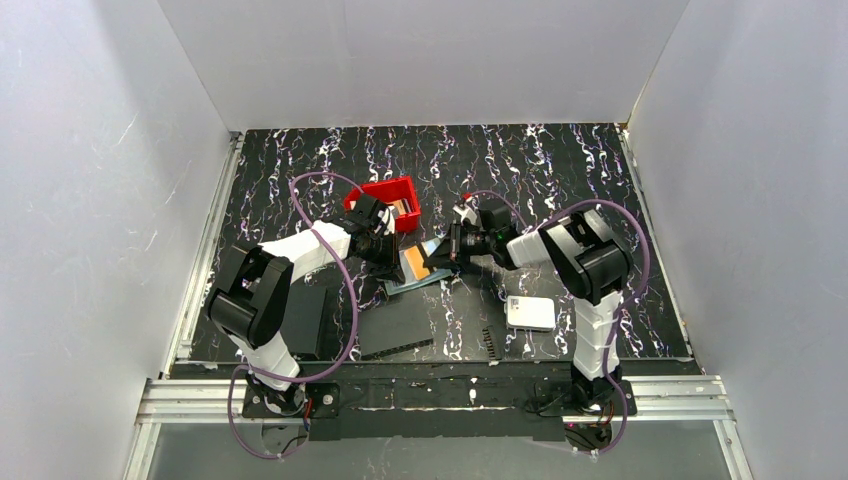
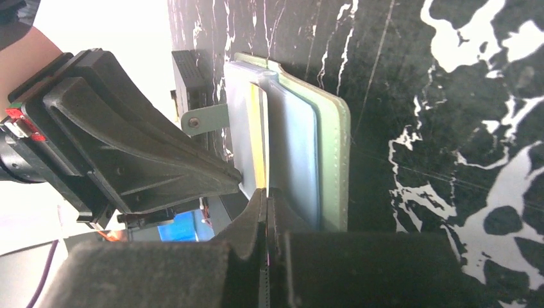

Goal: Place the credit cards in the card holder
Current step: Insert the credit card into the card holder.

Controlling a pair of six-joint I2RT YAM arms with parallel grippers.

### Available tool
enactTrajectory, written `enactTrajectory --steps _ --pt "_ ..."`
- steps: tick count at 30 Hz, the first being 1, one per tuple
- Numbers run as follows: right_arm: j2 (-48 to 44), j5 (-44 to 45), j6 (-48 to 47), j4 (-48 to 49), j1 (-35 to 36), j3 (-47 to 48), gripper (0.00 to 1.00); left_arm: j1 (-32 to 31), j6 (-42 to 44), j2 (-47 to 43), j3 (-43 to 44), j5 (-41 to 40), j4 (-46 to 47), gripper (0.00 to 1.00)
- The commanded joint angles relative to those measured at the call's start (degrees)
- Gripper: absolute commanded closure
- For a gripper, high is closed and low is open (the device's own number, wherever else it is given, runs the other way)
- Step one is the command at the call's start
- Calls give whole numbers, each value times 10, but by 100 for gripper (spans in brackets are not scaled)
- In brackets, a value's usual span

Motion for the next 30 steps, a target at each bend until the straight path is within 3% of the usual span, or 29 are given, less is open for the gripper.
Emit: enactTrajectory --steps 1,12,16,19,22,26,30 --pt "21 56 52 103 6 -27 99 1 13 11 -26 -48 -37 100" --pt "62 31 105 231 21 -52 99 1 17 2 -21 -53 -45 100" --pt "22 46 2 82 23 -32 84 3 20 -27 1 -63 -75 100" --pt "-1 82 -136 -113 22 25 74 14 20 -43 12 -61 -88 92" --pt "-21 101 -205 -209 23 54 65 35 16 -40 13 -51 -87 85" --pt "-39 123 -251 -277 23 80 55 48 12 -29 4 -37 -71 81" --pt "-25 109 -262 -280 23 106 49 48 6 -7 3 -26 -56 82"
